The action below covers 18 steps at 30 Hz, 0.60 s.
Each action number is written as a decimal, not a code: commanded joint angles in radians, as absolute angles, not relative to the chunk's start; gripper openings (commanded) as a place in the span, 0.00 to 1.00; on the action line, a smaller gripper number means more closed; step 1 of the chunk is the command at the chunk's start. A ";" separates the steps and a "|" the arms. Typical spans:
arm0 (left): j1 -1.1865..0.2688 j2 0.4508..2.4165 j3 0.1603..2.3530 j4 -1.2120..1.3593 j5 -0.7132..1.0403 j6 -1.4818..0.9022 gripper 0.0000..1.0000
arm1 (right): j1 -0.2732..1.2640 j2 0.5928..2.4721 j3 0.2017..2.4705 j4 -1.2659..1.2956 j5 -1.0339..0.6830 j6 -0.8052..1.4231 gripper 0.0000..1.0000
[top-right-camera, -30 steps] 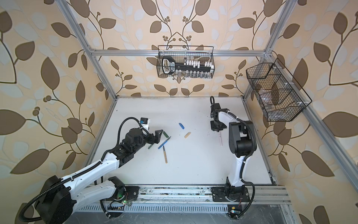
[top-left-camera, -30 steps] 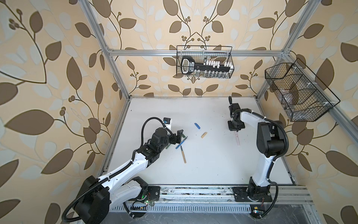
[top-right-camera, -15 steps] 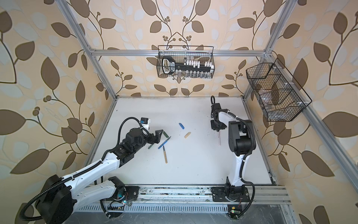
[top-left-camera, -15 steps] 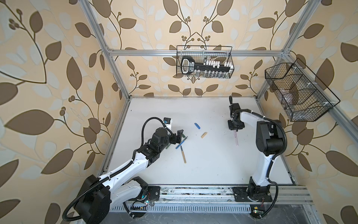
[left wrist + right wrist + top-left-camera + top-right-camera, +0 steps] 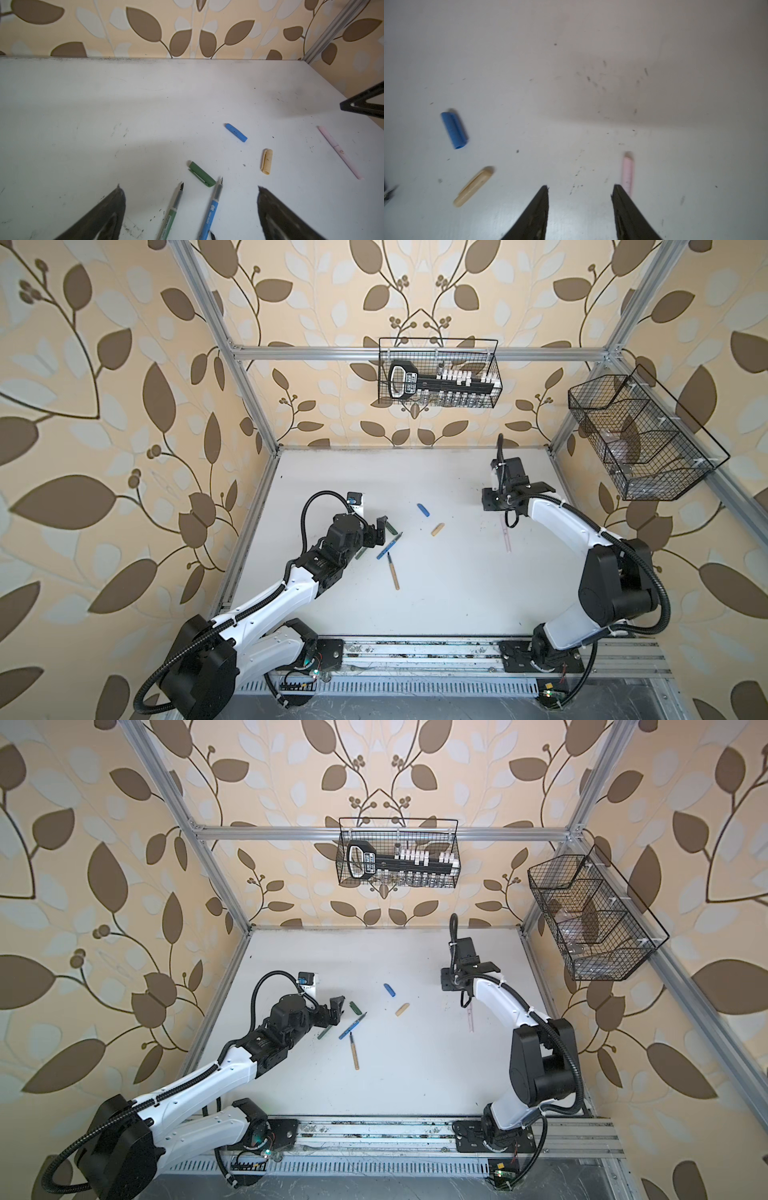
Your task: Insert the pens into the pen caps
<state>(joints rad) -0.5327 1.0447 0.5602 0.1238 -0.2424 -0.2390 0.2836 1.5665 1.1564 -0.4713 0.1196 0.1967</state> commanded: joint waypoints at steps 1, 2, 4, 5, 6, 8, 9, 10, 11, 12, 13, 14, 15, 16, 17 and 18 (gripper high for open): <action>-0.481 1.010 0.592 0.087 -0.303 -0.278 0.99 | 0.452 1.519 1.074 -0.401 0.063 0.334 0.52; -0.460 0.995 0.583 0.088 -0.302 -0.294 0.99 | 0.514 1.508 1.049 -0.363 0.055 0.386 0.52; -0.401 0.963 0.566 0.077 -0.300 -0.327 0.99 | 0.631 1.509 1.042 -0.334 0.052 0.467 0.52; -0.358 0.947 0.562 0.062 -0.288 -0.348 0.99 | 0.691 1.522 1.051 -0.330 0.071 0.501 0.52; -0.321 0.936 0.560 0.048 -0.270 -0.364 0.99 | 0.739 1.540 1.071 -0.344 0.085 0.517 0.53; -0.265 0.917 0.547 0.038 -0.255 -0.392 0.99 | 0.833 1.601 1.138 -0.397 0.139 0.561 0.53; -0.254 0.911 0.542 0.038 -0.253 -0.394 0.99 | 0.866 1.634 1.166 -0.413 0.141 0.572 0.53; -0.249 0.907 0.539 0.038 -0.253 -0.393 0.99 | 0.894 1.674 1.200 -0.425 0.128 0.583 0.53; -0.249 0.908 0.536 0.044 -0.248 -0.390 0.99 | 0.918 1.716 1.231 -0.431 0.110 0.592 0.53; -0.249 0.909 0.535 0.049 -0.241 -0.388 0.99 | 0.935 1.749 1.259 -0.439 0.095 0.593 0.53; -0.249 0.910 0.535 0.052 -0.233 -0.386 0.99 | 0.950 1.786 1.290 -0.446 0.085 0.598 0.52; -0.249 0.911 0.535 0.051 -0.230 -0.388 0.99 | 0.960 1.815 1.311 -0.454 0.084 0.599 0.52; -0.249 0.913 0.538 0.046 -0.230 -0.392 0.99 | 0.970 1.844 1.337 -0.465 0.084 0.597 0.52; -0.249 0.914 0.540 0.044 -0.229 -0.397 0.99 | 0.977 1.871 1.359 -0.474 0.084 0.595 0.51; -0.249 0.915 0.538 0.048 -0.219 -0.400 0.99 | 0.981 1.890 1.373 -0.483 0.084 0.591 0.51; -0.249 0.915 0.534 0.061 -0.201 -0.401 0.99 | 0.987 1.909 1.387 -0.495 0.086 0.584 0.51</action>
<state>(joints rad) -0.2481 0.9188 0.5400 0.0410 -0.2340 -0.3759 0.9779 1.8675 1.3392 -0.4255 0.0845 0.5606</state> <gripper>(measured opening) 0.988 0.509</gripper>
